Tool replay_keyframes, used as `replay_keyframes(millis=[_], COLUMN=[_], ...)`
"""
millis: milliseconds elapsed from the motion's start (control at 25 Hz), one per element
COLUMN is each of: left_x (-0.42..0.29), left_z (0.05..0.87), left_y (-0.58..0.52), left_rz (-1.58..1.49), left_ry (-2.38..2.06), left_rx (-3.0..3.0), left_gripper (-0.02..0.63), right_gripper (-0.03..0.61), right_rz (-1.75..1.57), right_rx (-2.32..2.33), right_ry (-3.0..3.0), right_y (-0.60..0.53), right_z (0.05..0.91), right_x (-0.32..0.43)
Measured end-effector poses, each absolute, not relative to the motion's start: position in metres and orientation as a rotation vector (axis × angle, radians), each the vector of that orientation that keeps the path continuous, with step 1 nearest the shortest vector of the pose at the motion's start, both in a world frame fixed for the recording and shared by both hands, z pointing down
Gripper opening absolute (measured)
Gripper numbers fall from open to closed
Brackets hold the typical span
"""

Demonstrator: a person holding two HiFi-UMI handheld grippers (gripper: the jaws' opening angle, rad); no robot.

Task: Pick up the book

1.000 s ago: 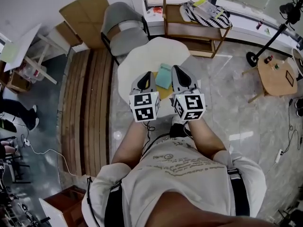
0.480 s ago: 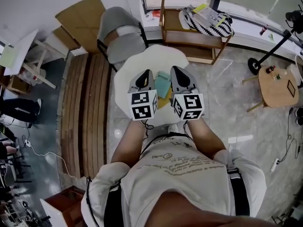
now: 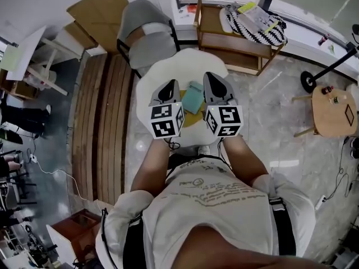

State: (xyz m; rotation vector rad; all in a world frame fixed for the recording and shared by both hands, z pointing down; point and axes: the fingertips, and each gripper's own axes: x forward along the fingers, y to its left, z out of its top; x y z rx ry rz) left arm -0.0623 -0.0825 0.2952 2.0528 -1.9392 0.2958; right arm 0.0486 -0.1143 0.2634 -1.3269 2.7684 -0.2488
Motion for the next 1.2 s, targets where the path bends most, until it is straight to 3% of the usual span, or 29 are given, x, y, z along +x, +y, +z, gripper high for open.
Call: replay_keyframes(millis=[720,1200], left_x=[-0.111,-0.129], left_z=[0.317,0.41], left_y=[-0.115,-0.126], left_rz=[0.339,0.384], left_ry=[-1.826,-1.587], left_rx=[2.086,2.044], left_gripper=[0.02,0.02], right_gripper=[0.028,0.028], right_rz=[-0.294,-0.464], right_rx=[-1.459,-1.685], right_ry=[2.746,2.766], right_y=[-0.14,-0.143], right_z=[0.281,0.372], right_x=[0.011,-0.005])
